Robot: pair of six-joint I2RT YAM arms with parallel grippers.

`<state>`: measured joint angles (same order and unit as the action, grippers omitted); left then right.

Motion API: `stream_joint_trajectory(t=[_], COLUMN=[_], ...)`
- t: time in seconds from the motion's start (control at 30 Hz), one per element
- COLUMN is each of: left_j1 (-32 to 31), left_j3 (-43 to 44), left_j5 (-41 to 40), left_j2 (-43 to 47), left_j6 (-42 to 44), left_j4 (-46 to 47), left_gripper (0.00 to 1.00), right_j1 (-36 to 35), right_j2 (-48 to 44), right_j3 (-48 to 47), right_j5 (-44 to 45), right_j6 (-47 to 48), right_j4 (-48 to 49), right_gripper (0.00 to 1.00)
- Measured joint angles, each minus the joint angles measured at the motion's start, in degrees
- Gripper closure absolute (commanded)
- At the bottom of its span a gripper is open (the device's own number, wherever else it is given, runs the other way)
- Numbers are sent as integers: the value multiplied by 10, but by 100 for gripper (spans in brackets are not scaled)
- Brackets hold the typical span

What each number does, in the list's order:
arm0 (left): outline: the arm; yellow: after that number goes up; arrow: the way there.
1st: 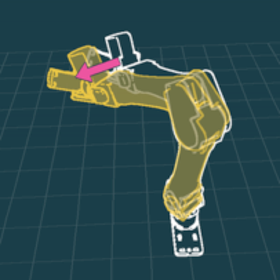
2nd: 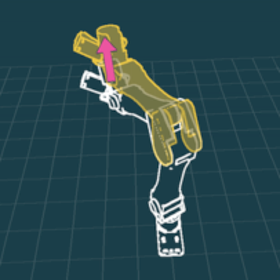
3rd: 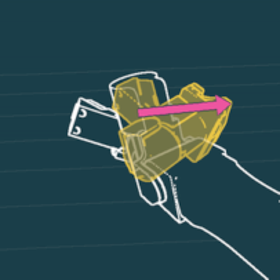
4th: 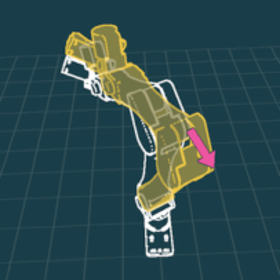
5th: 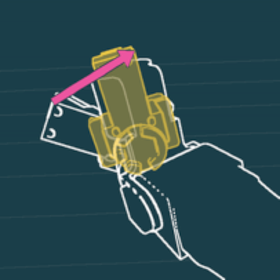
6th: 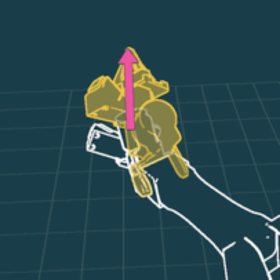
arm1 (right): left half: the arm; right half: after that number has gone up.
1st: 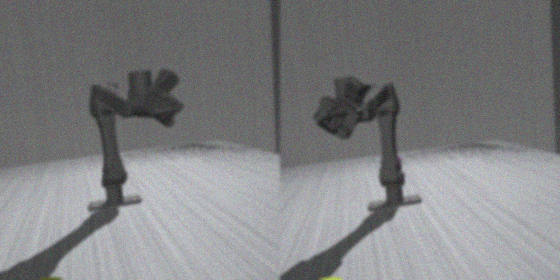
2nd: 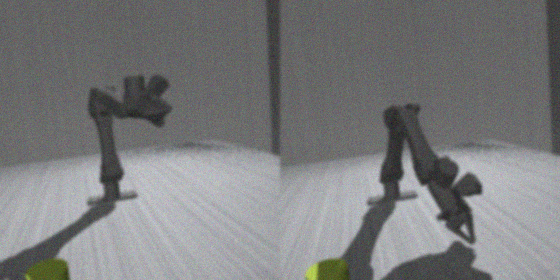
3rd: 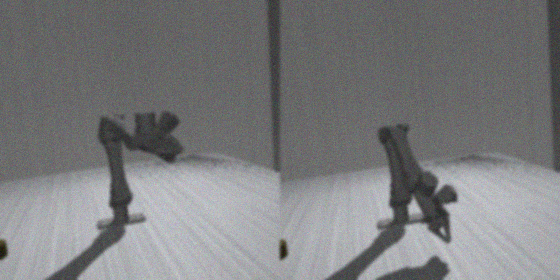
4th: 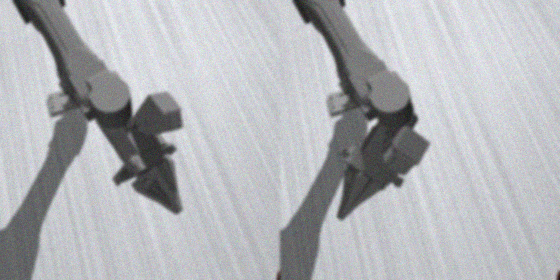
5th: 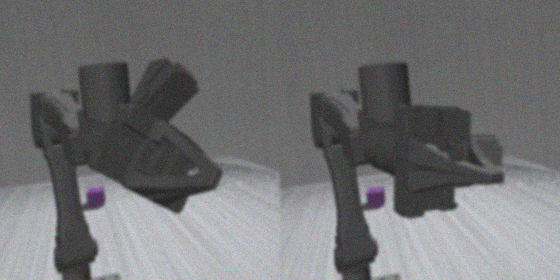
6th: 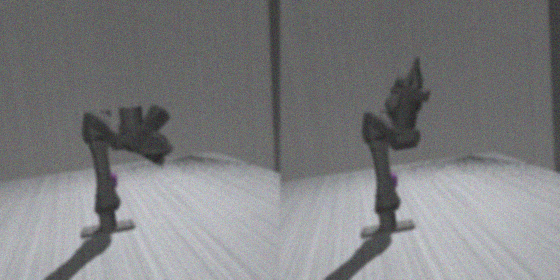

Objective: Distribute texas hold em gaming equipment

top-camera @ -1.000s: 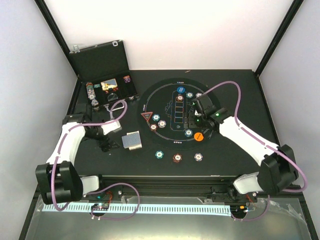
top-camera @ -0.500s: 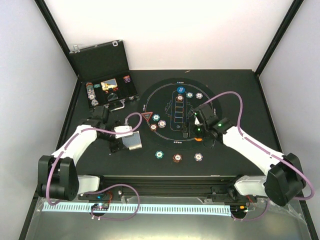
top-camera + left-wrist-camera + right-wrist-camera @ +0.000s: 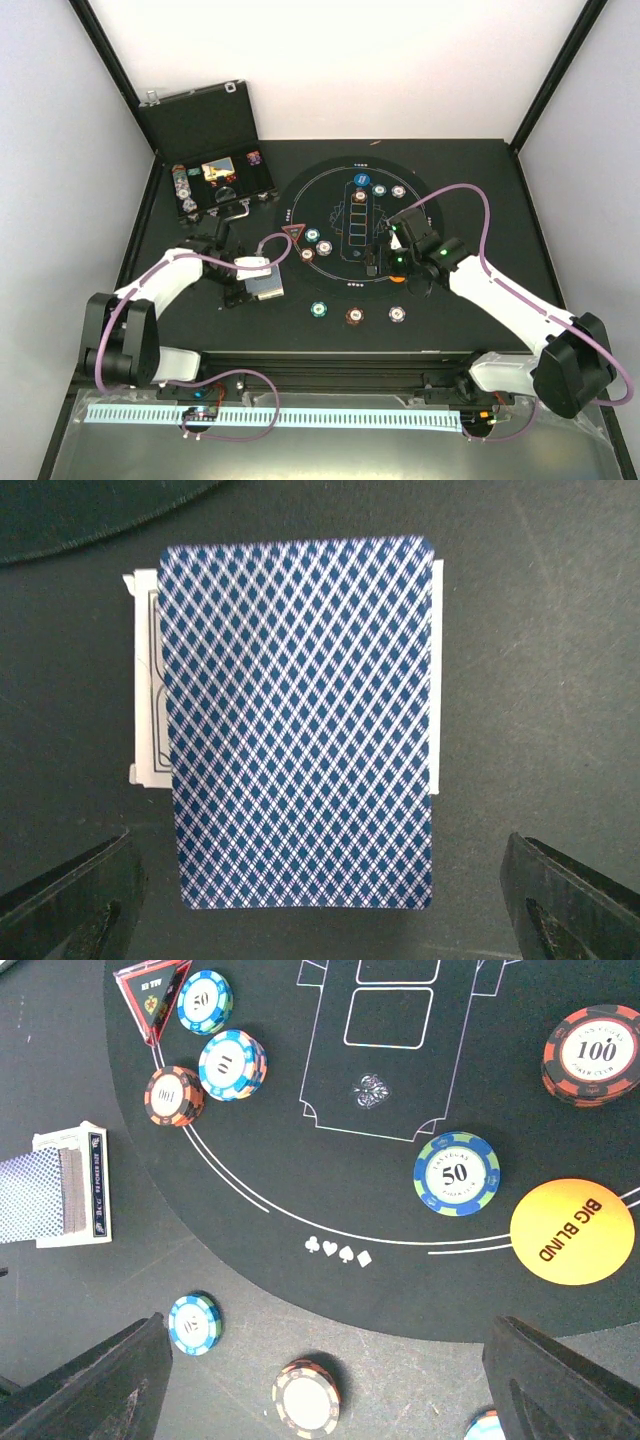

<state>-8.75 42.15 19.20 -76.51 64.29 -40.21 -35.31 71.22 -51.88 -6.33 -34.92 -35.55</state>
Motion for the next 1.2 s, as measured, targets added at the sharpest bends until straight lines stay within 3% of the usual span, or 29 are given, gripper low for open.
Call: stream_joint_trajectory(t=[1.2], left_j1=[0], left_j3=[18], left_j5=[-42], left_j2=[-68], left_j6=[-16], left_j4=[28], left_gripper=[1], right_j1=[-11], right_j2=[-6], right_j3=[-1], right_j5=[-14], right_j6=[0], right_j4=[-9], right_gripper=[14])
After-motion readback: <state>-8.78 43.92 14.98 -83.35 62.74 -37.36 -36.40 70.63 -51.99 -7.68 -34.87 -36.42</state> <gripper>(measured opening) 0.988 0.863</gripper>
